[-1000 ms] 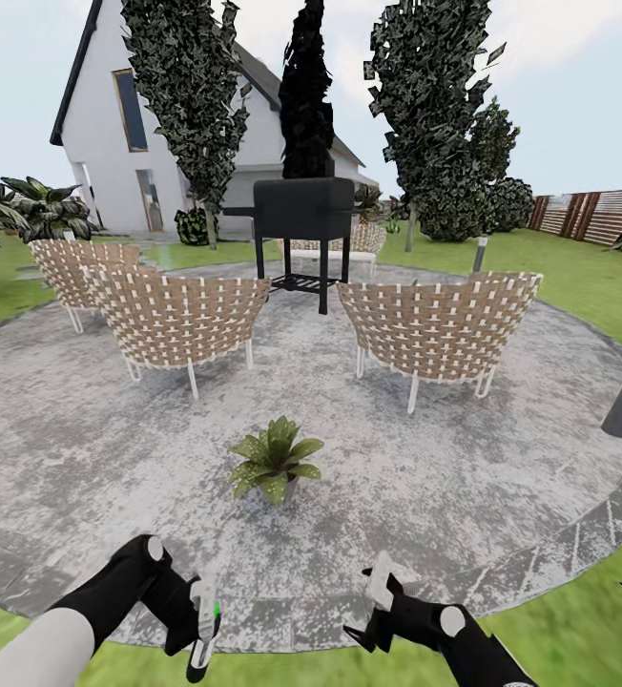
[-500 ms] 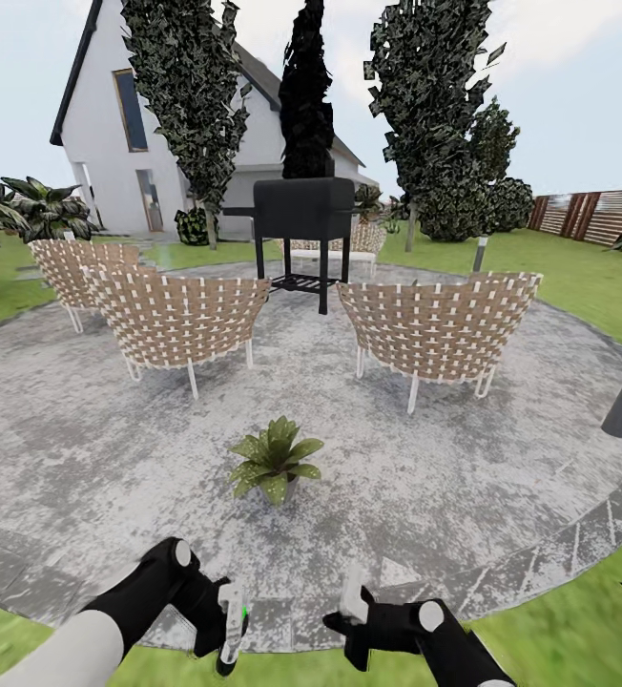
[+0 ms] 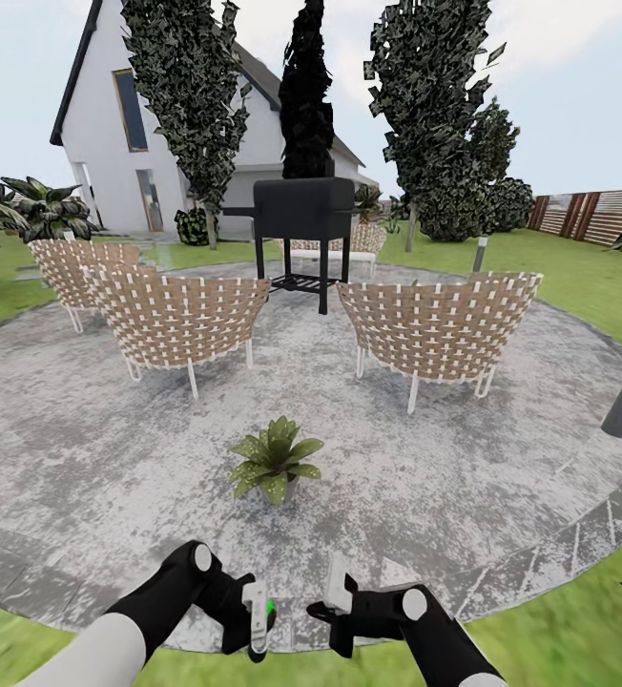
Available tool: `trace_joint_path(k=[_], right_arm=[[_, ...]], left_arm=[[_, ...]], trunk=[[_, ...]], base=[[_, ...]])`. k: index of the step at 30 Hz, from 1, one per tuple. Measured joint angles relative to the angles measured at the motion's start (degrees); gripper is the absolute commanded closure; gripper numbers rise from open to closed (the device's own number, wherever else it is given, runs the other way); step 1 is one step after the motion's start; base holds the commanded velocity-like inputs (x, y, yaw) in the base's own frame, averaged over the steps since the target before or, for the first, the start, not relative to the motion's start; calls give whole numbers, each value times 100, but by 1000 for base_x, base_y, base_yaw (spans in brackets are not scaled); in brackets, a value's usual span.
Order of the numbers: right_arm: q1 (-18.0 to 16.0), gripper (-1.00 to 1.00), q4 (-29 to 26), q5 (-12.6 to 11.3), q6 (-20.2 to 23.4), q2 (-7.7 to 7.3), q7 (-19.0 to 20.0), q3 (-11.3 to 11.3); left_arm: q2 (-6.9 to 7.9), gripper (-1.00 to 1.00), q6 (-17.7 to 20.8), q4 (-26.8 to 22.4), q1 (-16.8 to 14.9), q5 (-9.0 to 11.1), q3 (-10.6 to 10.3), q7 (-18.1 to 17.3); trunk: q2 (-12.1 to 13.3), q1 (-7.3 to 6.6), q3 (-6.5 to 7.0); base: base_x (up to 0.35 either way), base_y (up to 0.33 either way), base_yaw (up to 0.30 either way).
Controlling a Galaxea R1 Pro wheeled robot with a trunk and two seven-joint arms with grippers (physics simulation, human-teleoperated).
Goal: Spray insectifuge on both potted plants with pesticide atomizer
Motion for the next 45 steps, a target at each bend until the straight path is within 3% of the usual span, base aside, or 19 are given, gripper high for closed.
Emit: trace_joint_path(k=[7,12,16,21,45], right_arm=[[0,100,-12,-5,0,2,0,1],[0,100,-14,-9,1,1,0,1],[0,100,-40,-9,1,1,0,1],[0,100,-49,-11,1,1,0,1],[0,100,-58,-18,1,1,0,1]], left_arm=[[-58,100,-54,18,0,20,-21,7],[-208,100,-47,25,3,5,-21,21],[-272,100,-47,177,24,19,-22,480],[-356,100,-54,421,26,22,-23,753],[-619,100,-31,432,26,75,-21,773]], trunk=[[0,0,0],[0,0,0],[0,0,0],[0,0,0],[0,0,0]], base=[[0,0,0],[0,0,0],[0,0,0],[0,0,0],[0,0,0]])
